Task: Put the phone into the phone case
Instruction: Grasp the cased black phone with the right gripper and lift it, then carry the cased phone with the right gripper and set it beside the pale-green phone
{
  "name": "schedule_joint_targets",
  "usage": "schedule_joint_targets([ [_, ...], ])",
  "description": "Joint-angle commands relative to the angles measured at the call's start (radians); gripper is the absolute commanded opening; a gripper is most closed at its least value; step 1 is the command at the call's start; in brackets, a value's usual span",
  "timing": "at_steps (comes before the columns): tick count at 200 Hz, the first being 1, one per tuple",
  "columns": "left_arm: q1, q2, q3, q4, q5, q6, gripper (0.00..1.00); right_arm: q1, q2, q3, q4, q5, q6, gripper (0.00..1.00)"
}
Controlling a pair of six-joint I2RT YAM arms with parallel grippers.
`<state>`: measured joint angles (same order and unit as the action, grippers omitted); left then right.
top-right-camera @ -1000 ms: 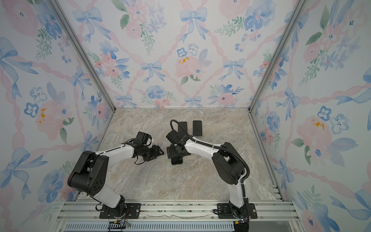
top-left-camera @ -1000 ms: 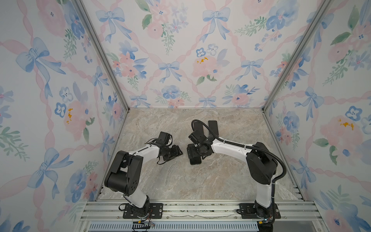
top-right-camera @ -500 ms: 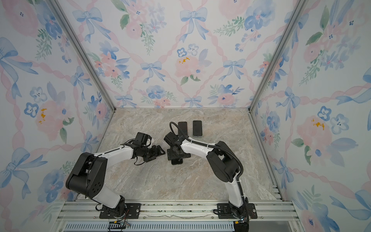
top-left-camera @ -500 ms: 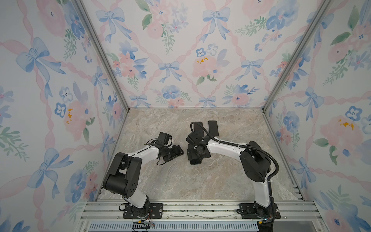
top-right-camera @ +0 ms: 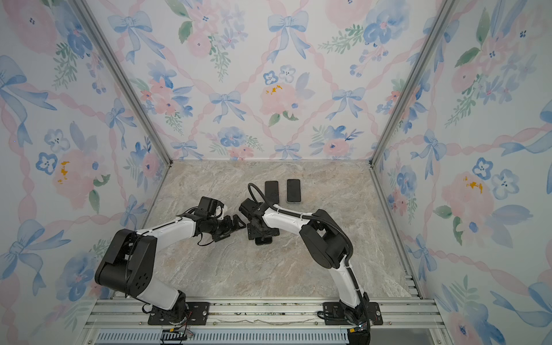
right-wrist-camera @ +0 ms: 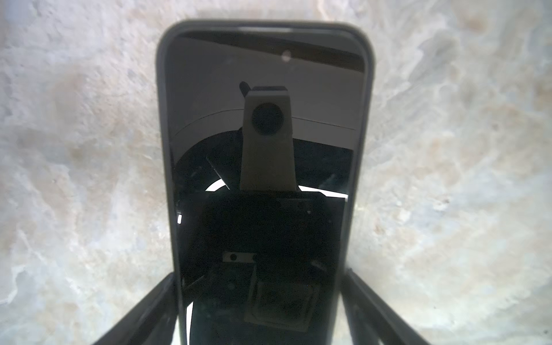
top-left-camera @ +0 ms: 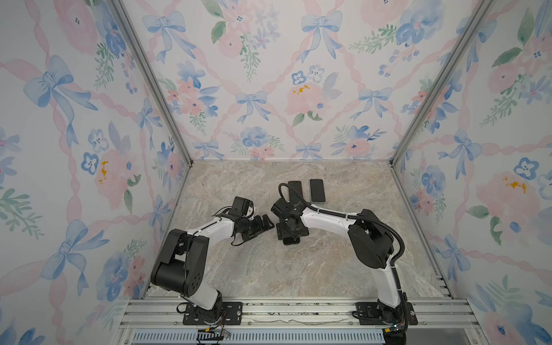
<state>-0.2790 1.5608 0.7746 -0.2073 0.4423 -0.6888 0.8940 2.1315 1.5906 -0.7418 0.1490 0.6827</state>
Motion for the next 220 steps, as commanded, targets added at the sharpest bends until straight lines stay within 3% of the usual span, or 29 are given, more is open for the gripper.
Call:
schedule_joint_targets([
  [1, 0.011, 0.005, -0.031, -0.067, -0.017, 0.005, 0.98, 0.013, 0.037, 0.023, -0.05, 0.023, 0.014, 0.81],
  [55, 0.013, 0.013, -0.031, -0.067, -0.004, 0.013, 0.98, 0.01, 0.028, 0.031, -0.05, 0.022, 0.012, 0.72],
  [128, 0.001, 0.022, 0.053, -0.067, 0.061, 0.015, 0.98, -0.023, -0.073, 0.078, -0.107, 0.082, -0.04, 0.68],
  [166, -0.009, 0.081, 0.144, -0.068, 0.104, 0.012, 0.98, -0.065, -0.164, 0.078, -0.13, 0.123, -0.051, 0.65],
  [220, -0.041, 0.219, 0.336, -0.067, 0.144, 0.014, 0.98, -0.213, -0.261, 0.039, -0.118, 0.158, -0.205, 0.64],
])
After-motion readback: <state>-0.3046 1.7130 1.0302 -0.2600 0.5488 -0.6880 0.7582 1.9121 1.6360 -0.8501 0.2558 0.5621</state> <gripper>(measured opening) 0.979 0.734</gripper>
